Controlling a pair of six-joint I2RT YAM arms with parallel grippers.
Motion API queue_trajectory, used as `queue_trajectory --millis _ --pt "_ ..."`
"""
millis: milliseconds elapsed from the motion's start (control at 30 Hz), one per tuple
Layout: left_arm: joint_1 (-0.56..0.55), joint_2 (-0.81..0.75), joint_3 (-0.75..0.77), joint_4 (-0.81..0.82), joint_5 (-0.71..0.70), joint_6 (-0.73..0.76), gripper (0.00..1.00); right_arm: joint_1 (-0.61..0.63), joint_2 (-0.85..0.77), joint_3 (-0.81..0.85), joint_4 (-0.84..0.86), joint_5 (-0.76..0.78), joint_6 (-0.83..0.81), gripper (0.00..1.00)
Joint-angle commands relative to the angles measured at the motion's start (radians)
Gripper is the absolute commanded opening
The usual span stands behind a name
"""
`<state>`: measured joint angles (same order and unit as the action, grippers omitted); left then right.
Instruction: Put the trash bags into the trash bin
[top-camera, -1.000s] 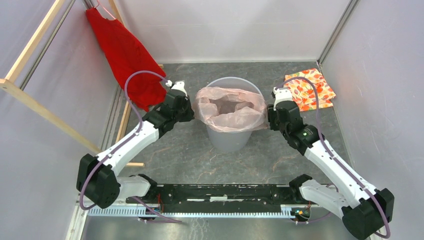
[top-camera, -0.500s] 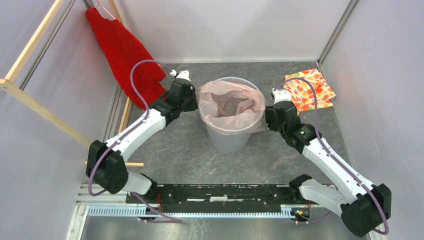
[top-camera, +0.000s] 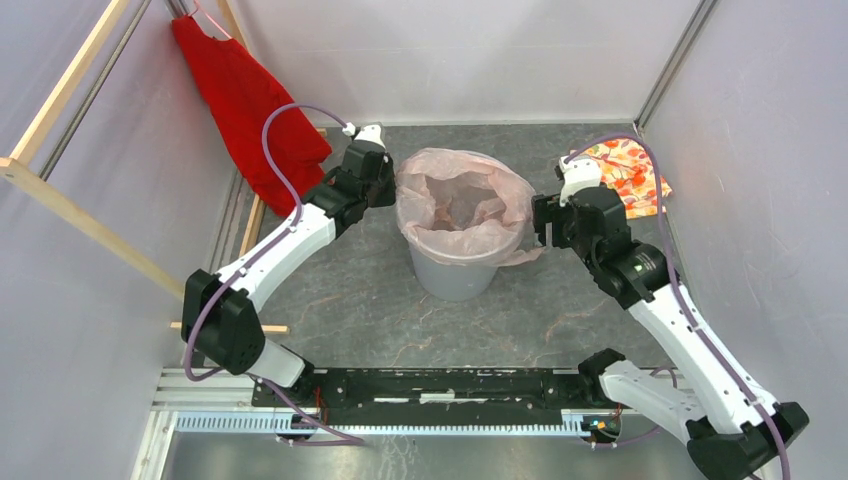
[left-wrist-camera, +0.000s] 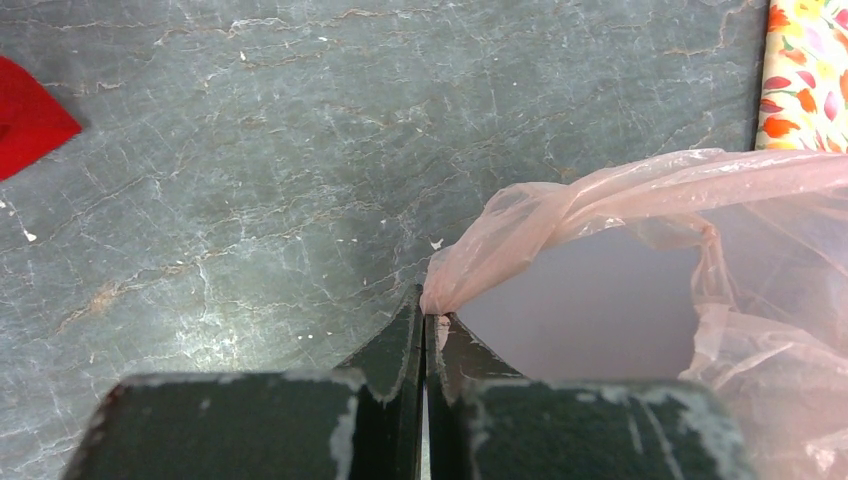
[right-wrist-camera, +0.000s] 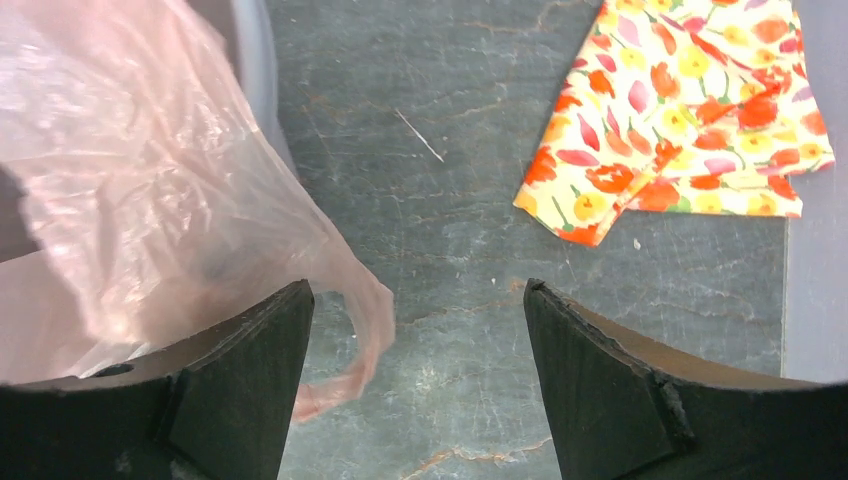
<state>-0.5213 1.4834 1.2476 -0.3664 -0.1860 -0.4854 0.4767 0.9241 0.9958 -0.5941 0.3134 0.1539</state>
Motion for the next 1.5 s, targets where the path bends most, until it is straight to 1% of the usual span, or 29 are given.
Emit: queue_trajectory --millis 0,167,333,433,467,667,733,867,967,1067,1100,1167,1467 --pt "0.004 0.014 0.050 0.011 -0.017 0.029 0.04 -0.001 -0.037 0.078 -0.061 -0.083 -0.049 0.85" --pt "0.004 0.018 0.047 0.011 -0.018 0.033 0.04 0.000 -0.033 0.177 -0.020 -0.163 -0.103 0.82" --pt "0.004 0.016 0.043 0.011 -0.009 0.036 0.04 0.000 0.068 0.314 0.033 -0.293 -0.145 0.77" --pt "0.004 0.012 0.035 0.012 -0.006 0.037 0.04 -0.001 0.162 0.373 0.058 -0.354 -0.203 0.70" --pt "0.004 0.012 0.033 0.013 -0.004 0.038 0.04 0.000 0.192 0.394 0.056 -0.371 -0.213 0.69" --pt "0.004 0.007 0.023 0.017 0.001 0.038 0.04 0.003 0.311 0.478 0.072 -0.460 -0.278 0.68" --pt "0.004 0.007 0.023 0.019 0.005 0.037 0.04 0.005 0.332 0.497 0.073 -0.475 -0.290 0.66" --pt "0.003 0.006 0.020 0.019 0.004 0.038 0.04 0.010 0.372 0.522 0.067 -0.474 -0.302 0.58" --pt "0.004 0.003 0.019 0.019 0.006 0.037 0.04 0.012 0.385 0.521 0.060 -0.457 -0.321 0.53" --pt "0.004 -0.001 0.014 0.019 0.006 0.038 0.04 0.013 0.399 0.528 0.047 -0.482 -0.338 0.54" --pt "0.004 -0.002 0.013 0.019 0.006 0.038 0.04 0.013 0.405 0.531 0.044 -0.493 -0.339 0.56" --pt "0.004 -0.002 0.013 0.020 0.007 0.037 0.04 0.020 0.413 0.534 0.039 -0.505 -0.341 0.58" --pt "0.004 -0.008 0.006 0.019 0.010 0.036 0.04 0.030 0.457 0.549 0.041 -0.458 -0.340 0.47"
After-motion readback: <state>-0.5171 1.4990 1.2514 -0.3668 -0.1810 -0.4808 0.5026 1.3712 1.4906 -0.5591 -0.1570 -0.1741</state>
